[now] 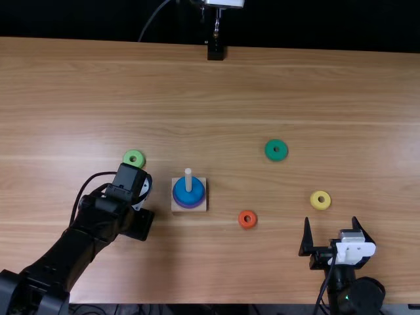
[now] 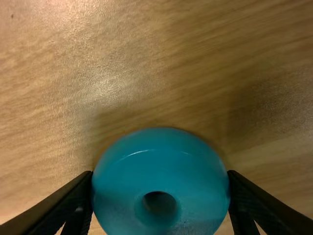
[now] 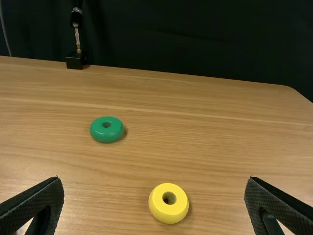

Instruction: Build the Hanoi tower: stack the rings onto the peg from bottom to top in this color order: purple, dark blue, light blue, dark green, light green, yellow, orange.

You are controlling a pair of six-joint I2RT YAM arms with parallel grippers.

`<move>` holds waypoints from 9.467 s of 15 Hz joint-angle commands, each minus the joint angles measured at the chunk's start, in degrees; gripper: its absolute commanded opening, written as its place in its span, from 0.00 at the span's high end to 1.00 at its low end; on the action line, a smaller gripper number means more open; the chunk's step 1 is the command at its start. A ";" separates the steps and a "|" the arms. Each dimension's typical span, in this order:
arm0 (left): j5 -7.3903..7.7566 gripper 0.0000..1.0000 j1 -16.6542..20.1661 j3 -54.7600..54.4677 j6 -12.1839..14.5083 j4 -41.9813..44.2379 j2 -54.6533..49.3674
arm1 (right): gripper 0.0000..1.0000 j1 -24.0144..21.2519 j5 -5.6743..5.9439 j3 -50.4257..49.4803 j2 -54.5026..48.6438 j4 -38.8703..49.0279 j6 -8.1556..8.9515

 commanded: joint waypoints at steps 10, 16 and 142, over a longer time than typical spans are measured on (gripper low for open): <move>-1.26 1.00 0.00 50.21 -5.64 -44.68 9.63 | 0.00 -0.49 -0.60 -2.91 -0.71 -4.33 0.02; -1.05 1.00 -5.28 69.45 -11.96 -51.22 17.89 | 0.00 -0.49 -0.60 -2.91 -0.71 -4.33 0.02; 4.12 0.00 18.98 -47.27 -2.26 9.53 -89.69 | 0.00 12.17 2.15 73.29 107.66 -20.99 19.85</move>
